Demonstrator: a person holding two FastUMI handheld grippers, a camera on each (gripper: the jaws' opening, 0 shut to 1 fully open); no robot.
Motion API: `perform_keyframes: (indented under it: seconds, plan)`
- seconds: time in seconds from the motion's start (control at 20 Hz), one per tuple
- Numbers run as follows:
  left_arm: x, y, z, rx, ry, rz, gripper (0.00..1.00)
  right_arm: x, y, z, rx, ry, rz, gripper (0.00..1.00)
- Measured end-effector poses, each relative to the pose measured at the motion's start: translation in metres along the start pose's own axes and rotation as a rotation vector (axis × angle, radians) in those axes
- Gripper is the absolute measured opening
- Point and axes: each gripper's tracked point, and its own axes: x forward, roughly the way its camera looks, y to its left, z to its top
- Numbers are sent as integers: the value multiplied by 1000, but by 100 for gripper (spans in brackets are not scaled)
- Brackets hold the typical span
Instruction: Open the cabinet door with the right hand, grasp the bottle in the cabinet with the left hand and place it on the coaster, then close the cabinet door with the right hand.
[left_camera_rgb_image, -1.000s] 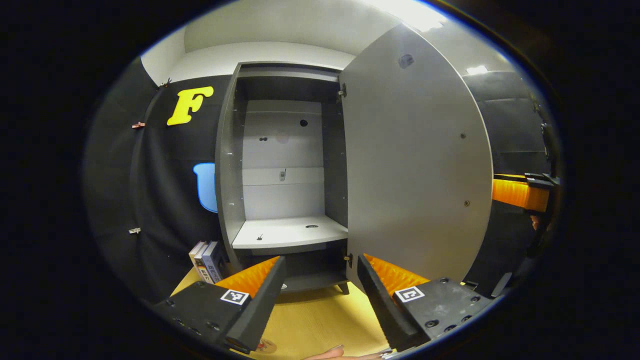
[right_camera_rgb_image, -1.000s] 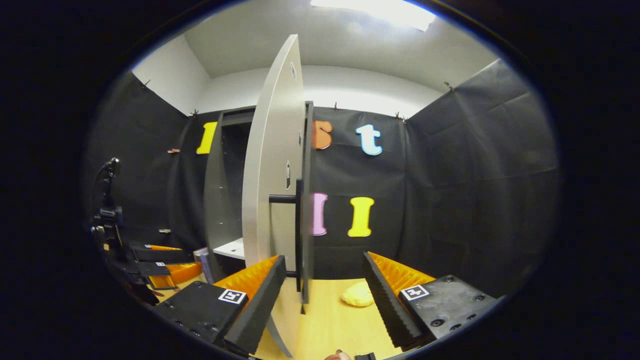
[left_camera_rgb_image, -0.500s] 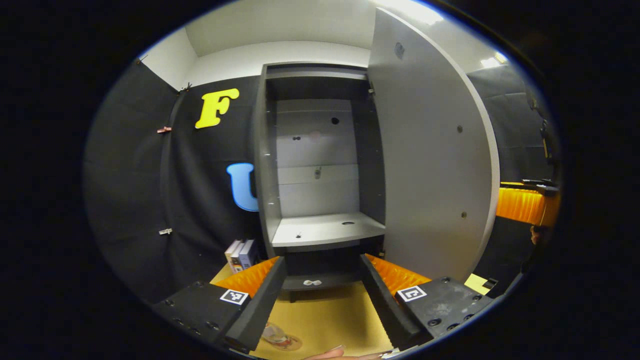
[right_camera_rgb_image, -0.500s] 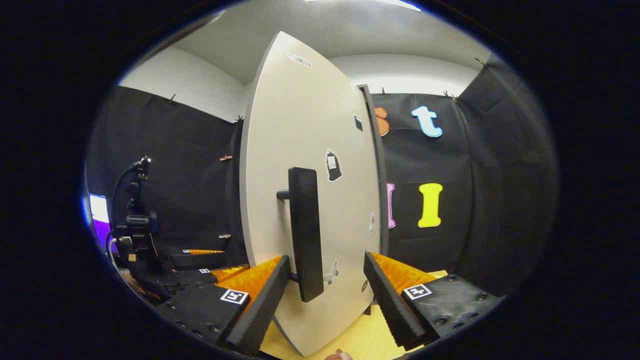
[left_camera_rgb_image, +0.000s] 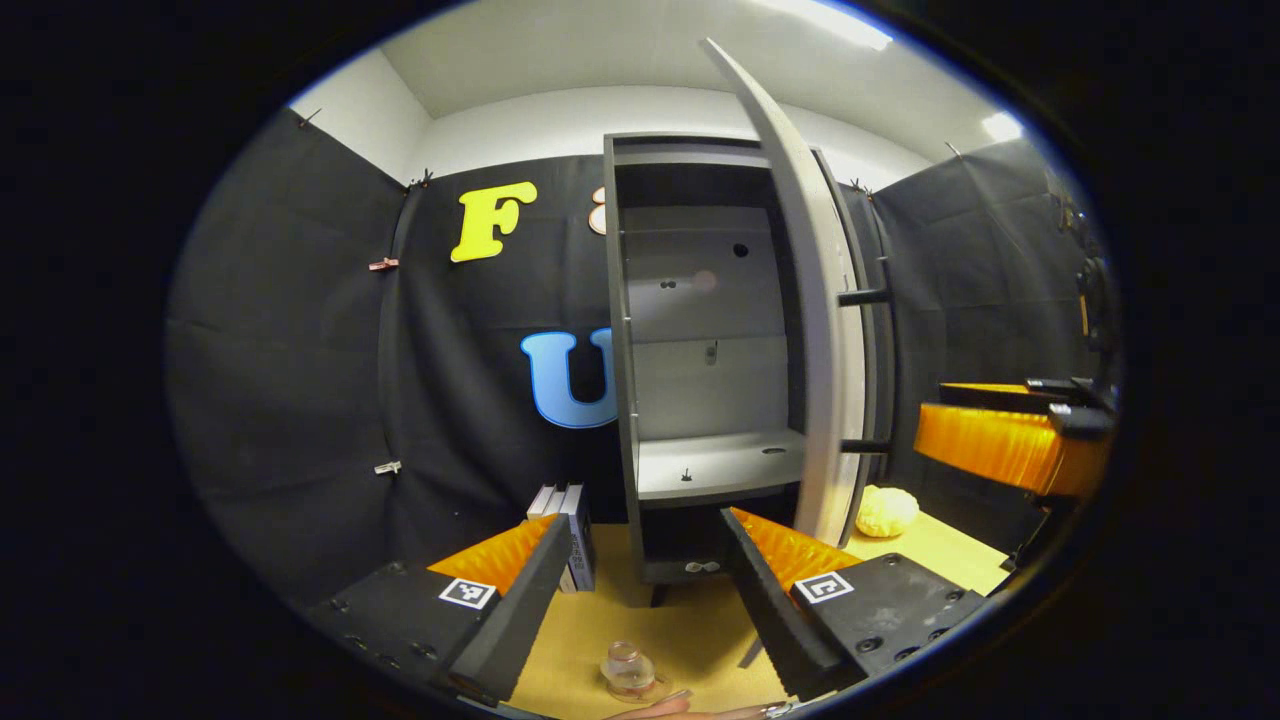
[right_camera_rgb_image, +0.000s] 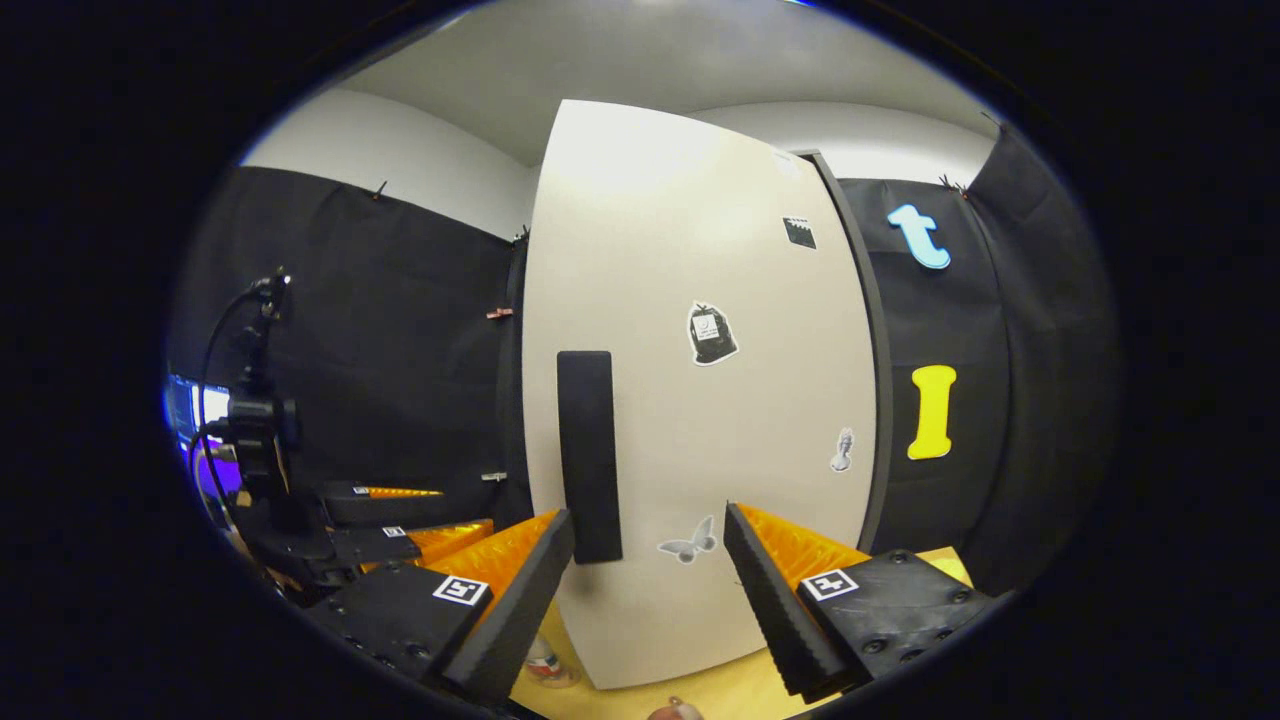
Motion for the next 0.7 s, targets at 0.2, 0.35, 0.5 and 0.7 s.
perform_keyframes:
  seconds: [0.2, 0.35, 0.5, 0.7]
  plan:
    - [4, -15, 3, -33, -3, -28, 93, -10, -40, -15, -77, 22, -149, 98]
    - [6, -31, 8, -45, -21, -51, 93, -15, -58, -18, -53, 22, -211, 98]
    - [11, -44, 10, -60, -27, -69, 93, -19, -68, -18, -52, 24, -247, 98]
    - [15, -60, 16, -60, -46, -92, 93, -21, -79, -18, -38, 35, -288, 98]
